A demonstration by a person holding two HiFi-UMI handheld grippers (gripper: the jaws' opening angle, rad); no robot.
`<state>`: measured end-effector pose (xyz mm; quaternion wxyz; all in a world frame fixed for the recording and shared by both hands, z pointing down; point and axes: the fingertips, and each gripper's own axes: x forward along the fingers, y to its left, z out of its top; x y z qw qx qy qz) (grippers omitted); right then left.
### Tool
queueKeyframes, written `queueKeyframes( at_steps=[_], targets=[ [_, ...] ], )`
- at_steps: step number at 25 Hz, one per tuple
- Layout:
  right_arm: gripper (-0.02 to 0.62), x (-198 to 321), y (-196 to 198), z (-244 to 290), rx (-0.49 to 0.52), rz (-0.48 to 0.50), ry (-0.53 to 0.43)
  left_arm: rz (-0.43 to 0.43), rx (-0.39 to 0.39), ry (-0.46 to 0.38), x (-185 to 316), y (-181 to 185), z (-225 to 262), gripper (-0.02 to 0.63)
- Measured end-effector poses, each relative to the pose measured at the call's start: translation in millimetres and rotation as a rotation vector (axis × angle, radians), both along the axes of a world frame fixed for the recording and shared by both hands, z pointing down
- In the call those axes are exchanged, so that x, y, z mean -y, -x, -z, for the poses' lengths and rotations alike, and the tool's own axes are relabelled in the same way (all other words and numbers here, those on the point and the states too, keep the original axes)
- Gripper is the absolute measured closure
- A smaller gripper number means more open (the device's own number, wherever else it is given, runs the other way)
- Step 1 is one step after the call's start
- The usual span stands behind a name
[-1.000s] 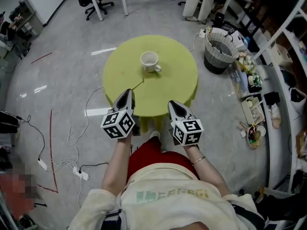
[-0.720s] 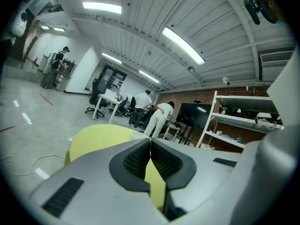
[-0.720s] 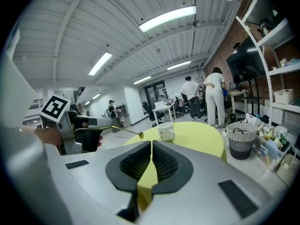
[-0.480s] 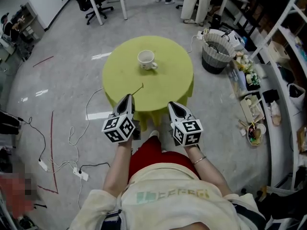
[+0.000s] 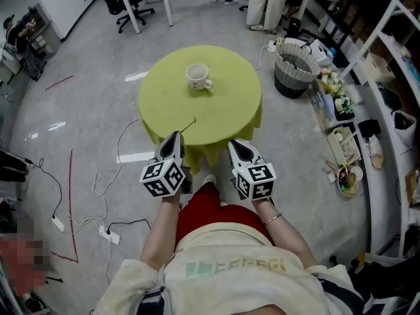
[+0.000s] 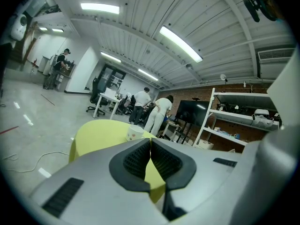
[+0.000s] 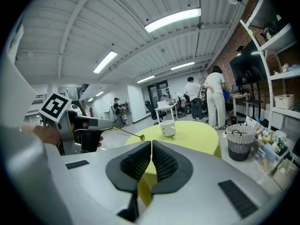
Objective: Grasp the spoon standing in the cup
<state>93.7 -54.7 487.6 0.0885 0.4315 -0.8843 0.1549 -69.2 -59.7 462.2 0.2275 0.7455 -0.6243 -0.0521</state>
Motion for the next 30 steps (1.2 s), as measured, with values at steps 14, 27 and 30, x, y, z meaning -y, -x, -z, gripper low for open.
queueKeyframes(
  at_steps=[14,27,30],
  targets=[
    [0.558,-17.9,4.1,-5.4,-0.016,0.005,0.014,0.001,0.013,0.023,-24.7,-3.1,-2.0,0.58],
    [0.558,-20.5,15.6,-10.0,0.0,0.008,0.025,0.004,0.013,0.023,-30.7,6.6,-4.1,0.58],
    [0.558,-20.3,23.0,-12.0,-0.004,0.013,0.029,0.009,0.01,0.022,-29.1,14.8,-5.5,0.58]
  ],
)
